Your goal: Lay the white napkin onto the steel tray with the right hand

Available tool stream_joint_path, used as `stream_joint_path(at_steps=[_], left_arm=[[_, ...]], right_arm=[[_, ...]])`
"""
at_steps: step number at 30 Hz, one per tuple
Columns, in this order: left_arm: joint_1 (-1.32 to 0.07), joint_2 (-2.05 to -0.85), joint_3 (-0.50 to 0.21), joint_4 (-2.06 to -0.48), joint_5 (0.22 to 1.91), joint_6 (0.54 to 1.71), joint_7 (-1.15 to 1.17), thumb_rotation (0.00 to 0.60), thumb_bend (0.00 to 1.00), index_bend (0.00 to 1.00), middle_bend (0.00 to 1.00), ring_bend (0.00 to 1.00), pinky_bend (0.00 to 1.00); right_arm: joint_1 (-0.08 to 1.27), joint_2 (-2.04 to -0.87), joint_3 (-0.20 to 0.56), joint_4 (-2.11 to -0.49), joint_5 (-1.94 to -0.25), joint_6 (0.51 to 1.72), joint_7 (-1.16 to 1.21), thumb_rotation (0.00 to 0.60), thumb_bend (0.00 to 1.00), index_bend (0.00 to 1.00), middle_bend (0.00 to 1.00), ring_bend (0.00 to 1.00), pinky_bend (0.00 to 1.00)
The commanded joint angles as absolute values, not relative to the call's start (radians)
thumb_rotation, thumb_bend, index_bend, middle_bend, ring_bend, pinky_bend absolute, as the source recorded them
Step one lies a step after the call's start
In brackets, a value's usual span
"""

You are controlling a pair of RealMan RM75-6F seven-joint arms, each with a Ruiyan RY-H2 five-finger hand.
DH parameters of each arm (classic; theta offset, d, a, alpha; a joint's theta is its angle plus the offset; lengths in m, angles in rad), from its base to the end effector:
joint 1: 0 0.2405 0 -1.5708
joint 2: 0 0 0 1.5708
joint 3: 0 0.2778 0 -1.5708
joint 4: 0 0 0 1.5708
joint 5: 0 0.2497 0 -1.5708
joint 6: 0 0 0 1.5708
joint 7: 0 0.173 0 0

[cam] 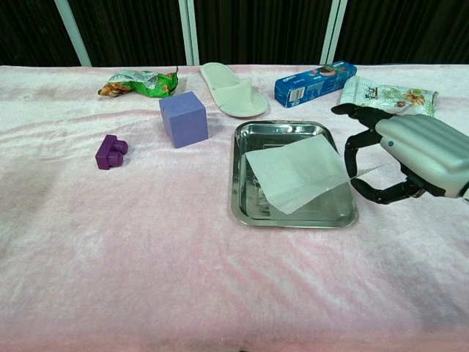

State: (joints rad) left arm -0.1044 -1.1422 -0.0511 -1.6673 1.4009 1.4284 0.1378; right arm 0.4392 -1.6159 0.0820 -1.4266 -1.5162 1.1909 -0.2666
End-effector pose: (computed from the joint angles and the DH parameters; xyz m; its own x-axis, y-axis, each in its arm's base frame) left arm -0.3447 0.2198 0.1143 0.4373 0.0660 0.8969 0.8957 0.0571 -0.4410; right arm -0.2090 -0.3028 -0.0693 0.4262 -0.1318 0.8950 -0.8448 -0.4118 0.3417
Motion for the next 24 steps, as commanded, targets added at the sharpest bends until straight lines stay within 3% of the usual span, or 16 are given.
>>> stream_joint_path(at_steps=[1, 11, 24], left_arm=[[-0.104, -1.141, -0.051, -1.669, 1.400, 1.429, 0.138, 0.600, 0.38, 0.17, 0.10, 0.04, 0.04], [-0.103, -1.140, -0.052, -1.671, 1.397, 1.428, 0.140, 0.600, 0.38, 0.17, 0.10, 0.04, 0.04], [-0.104, -1.139, -0.052, -1.674, 1.393, 1.425, 0.140, 0.600, 0.38, 0.17, 0.10, 0.04, 0.04]], right_arm=[[0.436, -1.622, 0.100, -1.495, -1.444, 1.163, -0.352, 0.600, 0.44, 0.82, 0.03, 0.08, 0.21], [0.455, -1.638, 0.132, -1.618, -1.297, 1.121, -0.514, 0.600, 0.45, 0.82, 0.03, 0.08, 0.21], [0.497, -1.673, 0.158, -1.586, -1.203, 1.083, -0.529, 0.600, 0.45, 0.82, 0.03, 0.08, 0.21]])
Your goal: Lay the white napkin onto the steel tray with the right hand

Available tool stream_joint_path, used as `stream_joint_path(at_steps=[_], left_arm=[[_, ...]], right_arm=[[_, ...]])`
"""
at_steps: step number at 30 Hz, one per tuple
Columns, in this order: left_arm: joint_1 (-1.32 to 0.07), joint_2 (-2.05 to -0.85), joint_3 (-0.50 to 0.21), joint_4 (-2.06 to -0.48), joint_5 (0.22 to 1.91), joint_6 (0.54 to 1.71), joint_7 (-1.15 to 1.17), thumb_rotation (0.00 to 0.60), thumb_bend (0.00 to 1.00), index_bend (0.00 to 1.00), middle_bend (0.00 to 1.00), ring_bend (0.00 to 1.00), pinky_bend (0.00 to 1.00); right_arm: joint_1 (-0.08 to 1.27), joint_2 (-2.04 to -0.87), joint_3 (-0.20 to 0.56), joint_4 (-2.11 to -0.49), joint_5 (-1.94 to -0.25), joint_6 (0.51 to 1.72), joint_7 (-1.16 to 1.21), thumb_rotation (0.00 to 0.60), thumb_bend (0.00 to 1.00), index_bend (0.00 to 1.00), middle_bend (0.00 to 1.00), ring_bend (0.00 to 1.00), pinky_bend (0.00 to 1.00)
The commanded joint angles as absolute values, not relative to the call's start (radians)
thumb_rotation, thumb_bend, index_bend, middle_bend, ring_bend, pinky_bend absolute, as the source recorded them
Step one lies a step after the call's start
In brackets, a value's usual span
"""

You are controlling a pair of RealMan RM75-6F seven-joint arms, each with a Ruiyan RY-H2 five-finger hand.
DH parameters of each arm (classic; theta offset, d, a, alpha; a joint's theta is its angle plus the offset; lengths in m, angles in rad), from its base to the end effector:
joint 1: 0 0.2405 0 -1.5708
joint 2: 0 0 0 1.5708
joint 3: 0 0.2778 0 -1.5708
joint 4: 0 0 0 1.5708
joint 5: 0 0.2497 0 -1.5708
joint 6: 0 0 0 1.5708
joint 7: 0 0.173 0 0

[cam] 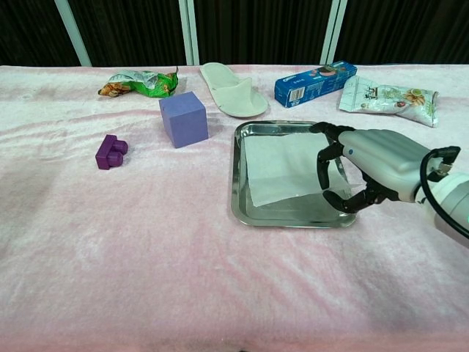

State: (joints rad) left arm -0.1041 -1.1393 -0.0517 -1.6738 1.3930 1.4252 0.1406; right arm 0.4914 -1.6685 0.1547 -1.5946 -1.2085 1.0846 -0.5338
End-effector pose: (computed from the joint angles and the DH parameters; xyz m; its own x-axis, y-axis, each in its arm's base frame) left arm -0.3449 0.2196 0.1146 0.4352 0.0702 0.8976 0.8960 0.0641 -0.4395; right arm -0.1673 -0.3078 -0.0954 0.4072 -0.2713 0.8721 -0.8946 -0.3111 0.3210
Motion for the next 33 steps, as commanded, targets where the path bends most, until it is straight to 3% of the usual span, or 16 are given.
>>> stream_joint_path(at_steps=[1, 14, 33], left_arm=[[-0.104, -1.139, -0.052, -1.674, 1.392, 1.425, 0.140, 0.600, 0.38, 0.17, 0.10, 0.04, 0.04], [-0.106, -1.138, -0.054, -1.675, 1.388, 1.422, 0.140, 0.600, 0.38, 0.17, 0.10, 0.04, 0.04], [-0.106, -1.136, -0.052, -1.677, 1.386, 1.420, 0.143, 0.600, 0.38, 0.17, 0.10, 0.04, 0.04]], right_arm=[[0.499, -1.675, 0.159, -1.582, -1.199, 1.083, -0.529, 0.600, 0.45, 0.82, 0.03, 0.08, 0.21], [0.527, -1.702, 0.158, -1.524, -1.157, 1.068, -0.534, 0.600, 0.45, 0.82, 0.03, 0.08, 0.21], [0.543, -1.746, 0.155, -1.567, -1.063, 1.100, -0.614, 0.600, 0.45, 0.82, 0.03, 0.08, 0.21]])
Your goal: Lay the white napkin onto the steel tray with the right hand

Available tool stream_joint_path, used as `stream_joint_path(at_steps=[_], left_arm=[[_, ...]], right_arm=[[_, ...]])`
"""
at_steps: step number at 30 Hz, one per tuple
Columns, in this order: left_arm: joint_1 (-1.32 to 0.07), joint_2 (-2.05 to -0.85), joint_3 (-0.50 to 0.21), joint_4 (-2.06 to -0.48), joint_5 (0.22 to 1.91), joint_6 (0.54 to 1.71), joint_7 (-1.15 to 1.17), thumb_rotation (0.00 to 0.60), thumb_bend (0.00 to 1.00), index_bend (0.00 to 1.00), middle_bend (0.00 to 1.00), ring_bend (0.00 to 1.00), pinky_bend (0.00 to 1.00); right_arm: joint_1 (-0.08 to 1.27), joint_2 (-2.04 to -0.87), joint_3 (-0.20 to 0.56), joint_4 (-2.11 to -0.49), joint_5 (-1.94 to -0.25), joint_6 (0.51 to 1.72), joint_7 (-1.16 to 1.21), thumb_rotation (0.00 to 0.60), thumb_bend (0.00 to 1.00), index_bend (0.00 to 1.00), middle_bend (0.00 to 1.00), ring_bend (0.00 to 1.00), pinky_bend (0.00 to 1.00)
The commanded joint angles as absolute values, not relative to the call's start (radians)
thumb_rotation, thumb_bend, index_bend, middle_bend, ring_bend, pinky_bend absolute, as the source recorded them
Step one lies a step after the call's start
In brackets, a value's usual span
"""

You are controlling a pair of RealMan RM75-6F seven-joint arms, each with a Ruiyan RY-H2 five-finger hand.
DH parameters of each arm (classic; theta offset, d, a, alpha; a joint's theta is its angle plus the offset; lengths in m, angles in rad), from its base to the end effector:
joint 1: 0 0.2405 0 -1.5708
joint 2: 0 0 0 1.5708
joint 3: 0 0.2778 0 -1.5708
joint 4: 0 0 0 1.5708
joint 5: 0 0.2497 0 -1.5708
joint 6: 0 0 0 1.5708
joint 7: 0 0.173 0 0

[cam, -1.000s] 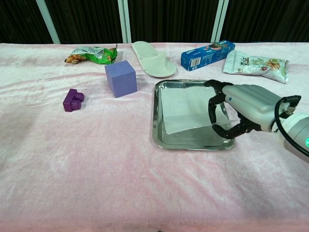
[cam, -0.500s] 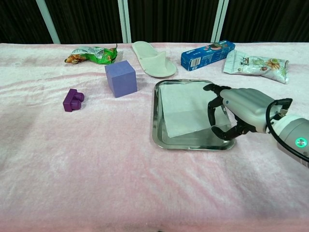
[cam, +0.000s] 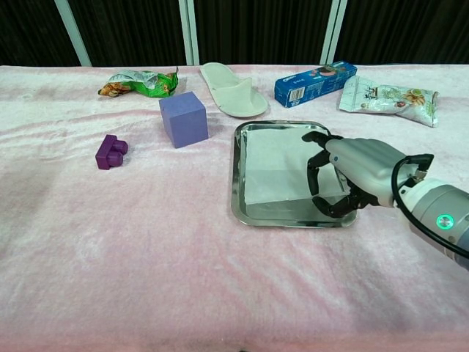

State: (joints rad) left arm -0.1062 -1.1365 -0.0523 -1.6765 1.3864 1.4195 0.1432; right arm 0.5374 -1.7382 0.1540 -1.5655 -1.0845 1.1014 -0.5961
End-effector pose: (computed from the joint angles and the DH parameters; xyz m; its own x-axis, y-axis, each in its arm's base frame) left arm -0.3454 0.2203 0.1148 0.4363 0.0753 0.8966 0.8949 0.0676 -0.4411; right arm -0.1598 -0.3106 -0.1166 0.4007 -0.3123 0.8614 -0.9076 -0.2640 0.3265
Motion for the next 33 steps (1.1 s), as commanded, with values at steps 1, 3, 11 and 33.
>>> stream_joint_path(at_steps=[1, 3, 11, 33], left_arm=[[-0.106, -1.136, -0.053, -1.677, 1.386, 1.420, 0.143, 0.600, 0.38, 0.17, 0.10, 0.04, 0.04], [-0.105, -1.135, -0.053, -1.677, 1.386, 1.421, 0.142, 0.600, 0.38, 0.17, 0.10, 0.04, 0.04], [-0.107, -1.135, -0.053, -1.677, 1.385, 1.419, 0.142, 0.600, 0.38, 0.17, 0.10, 0.04, 0.04], [-0.108, -1.135, -0.053, -1.677, 1.385, 1.417, 0.143, 0.600, 0.38, 0.17, 0.10, 0.04, 0.04]], right_arm=[[0.545, -1.749, 0.155, -1.566, -1.051, 1.098, -0.620, 0.600, 0.45, 0.82, 0.03, 0.08, 0.21], [0.549, -1.752, 0.156, -1.566, -1.037, 1.098, -0.629, 0.600, 0.45, 0.82, 0.03, 0.08, 0.21], [0.552, -1.750, 0.148, -1.556, -1.035, 1.105, -0.623, 0.600, 0.46, 0.82, 0.03, 0.08, 0.21], [0.560, -1.747, 0.125, -1.549, -1.041, 1.101, -0.598, 0.600, 0.44, 0.55, 0.02, 0.08, 0.21]])
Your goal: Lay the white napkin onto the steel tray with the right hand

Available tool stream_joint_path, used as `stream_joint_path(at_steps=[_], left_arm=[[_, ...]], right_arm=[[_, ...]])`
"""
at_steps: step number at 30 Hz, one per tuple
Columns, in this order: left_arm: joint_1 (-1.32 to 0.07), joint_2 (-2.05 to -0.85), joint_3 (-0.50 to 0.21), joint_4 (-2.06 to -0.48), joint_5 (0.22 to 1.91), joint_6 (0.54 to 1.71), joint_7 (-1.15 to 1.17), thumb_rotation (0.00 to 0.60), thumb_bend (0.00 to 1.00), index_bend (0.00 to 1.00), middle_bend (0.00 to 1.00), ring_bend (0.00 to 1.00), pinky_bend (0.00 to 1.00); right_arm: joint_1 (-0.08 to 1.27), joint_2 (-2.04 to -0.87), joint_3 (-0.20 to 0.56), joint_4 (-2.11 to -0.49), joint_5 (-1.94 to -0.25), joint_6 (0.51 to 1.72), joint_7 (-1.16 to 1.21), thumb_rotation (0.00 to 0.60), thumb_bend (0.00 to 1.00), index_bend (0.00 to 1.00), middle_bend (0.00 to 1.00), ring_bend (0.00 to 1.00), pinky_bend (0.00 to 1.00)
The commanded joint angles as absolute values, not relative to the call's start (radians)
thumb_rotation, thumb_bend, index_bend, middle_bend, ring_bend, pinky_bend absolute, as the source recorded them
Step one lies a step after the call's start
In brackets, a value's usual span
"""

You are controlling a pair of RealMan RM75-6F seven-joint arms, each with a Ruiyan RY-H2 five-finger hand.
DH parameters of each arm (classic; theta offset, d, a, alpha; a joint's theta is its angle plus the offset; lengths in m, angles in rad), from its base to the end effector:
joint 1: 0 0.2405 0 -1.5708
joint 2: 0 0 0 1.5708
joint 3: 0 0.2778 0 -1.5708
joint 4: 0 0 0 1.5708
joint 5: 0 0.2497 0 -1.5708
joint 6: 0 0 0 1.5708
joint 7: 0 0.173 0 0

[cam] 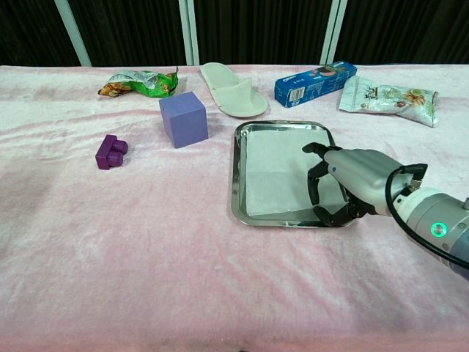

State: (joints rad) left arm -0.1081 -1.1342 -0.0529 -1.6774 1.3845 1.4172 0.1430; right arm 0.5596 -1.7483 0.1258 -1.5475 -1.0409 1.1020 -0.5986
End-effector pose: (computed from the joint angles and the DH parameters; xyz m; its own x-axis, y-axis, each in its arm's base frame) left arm -0.3454 0.2210 0.1154 0.4370 0.0762 0.8962 0.8945 0.0675 -0.4419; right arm -0.1654 -0.3078 -0.1255 0.4137 -0.3432 0.8432 -0.9048 -0.2578 0.3390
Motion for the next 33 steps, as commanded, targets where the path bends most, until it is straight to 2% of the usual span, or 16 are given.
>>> stream_joint_path(at_steps=[1, 22, 33], left_arm=[[-0.108, -1.135, -0.052, -1.676, 1.386, 1.418, 0.143, 0.600, 0.38, 0.17, 0.10, 0.04, 0.04], [-0.109, -1.138, -0.052, -1.679, 1.383, 1.416, 0.151, 0.600, 0.38, 0.17, 0.10, 0.04, 0.04], [-0.109, -1.136, -0.052, -1.683, 1.379, 1.415, 0.154, 0.600, 0.38, 0.17, 0.10, 0.04, 0.04]], right_arm=[[0.561, -1.746, 0.124, -1.551, -1.041, 1.100, -0.597, 0.600, 0.44, 0.54, 0.02, 0.08, 0.21], [0.562, -1.703, 0.106, -1.624, -1.038, 1.115, -0.629, 0.600, 0.42, 0.35, 0.01, 0.06, 0.21], [0.587, -1.626, 0.116, -1.755, -0.899, 1.086, -0.704, 0.600, 0.39, 0.22, 0.02, 0.04, 0.21]])
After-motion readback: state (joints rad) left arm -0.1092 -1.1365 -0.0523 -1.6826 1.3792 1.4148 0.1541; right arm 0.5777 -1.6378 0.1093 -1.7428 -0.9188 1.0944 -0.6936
